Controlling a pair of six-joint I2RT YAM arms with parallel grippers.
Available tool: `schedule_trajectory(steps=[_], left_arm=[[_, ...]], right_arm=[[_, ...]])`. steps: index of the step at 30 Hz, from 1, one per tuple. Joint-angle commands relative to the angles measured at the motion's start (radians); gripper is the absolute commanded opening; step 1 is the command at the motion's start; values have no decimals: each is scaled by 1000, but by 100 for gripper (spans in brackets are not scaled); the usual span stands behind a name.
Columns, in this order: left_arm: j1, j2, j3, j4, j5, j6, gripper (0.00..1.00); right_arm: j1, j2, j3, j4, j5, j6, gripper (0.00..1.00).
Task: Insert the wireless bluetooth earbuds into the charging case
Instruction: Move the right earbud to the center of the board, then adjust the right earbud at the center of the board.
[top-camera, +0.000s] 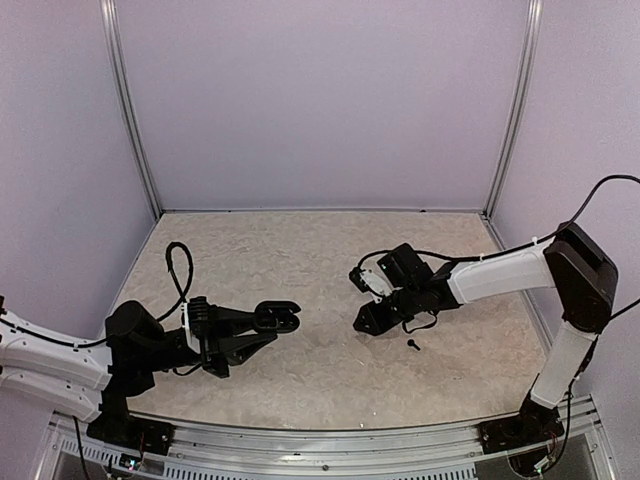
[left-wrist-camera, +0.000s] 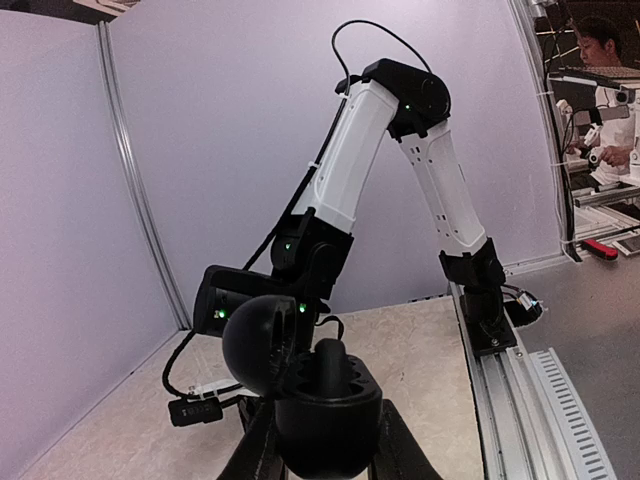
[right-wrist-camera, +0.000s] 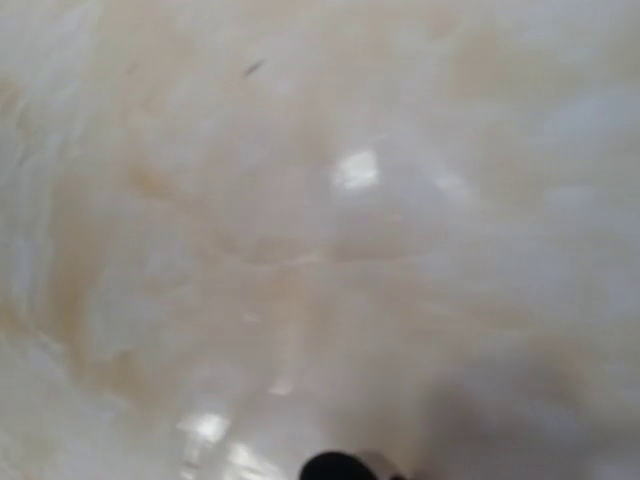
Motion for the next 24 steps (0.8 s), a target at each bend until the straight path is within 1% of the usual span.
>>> schedule_trajectory(steps=[1, 5, 10, 13, 18, 24], left_arm=[[6, -19, -10, 30, -5, -15, 1], [7, -28, -13, 29, -7, -15, 1], [6, -32, -17, 29, -9, -14, 1], [5, -29, -17, 30, -9, -14, 1], [5, -28, -18, 32, -8, -15, 1], [6, -38, -21, 27, -9, -15, 1]], right_arm=[[60, 73, 37, 29, 0, 52, 29], [95, 108, 59, 24, 15, 72, 32], [104, 95, 54, 20, -9, 76, 47], [105, 57, 64, 12, -15, 57, 52], [77, 11, 99, -16, -9, -11, 52], [15, 27, 112, -23, -3, -108, 45]])
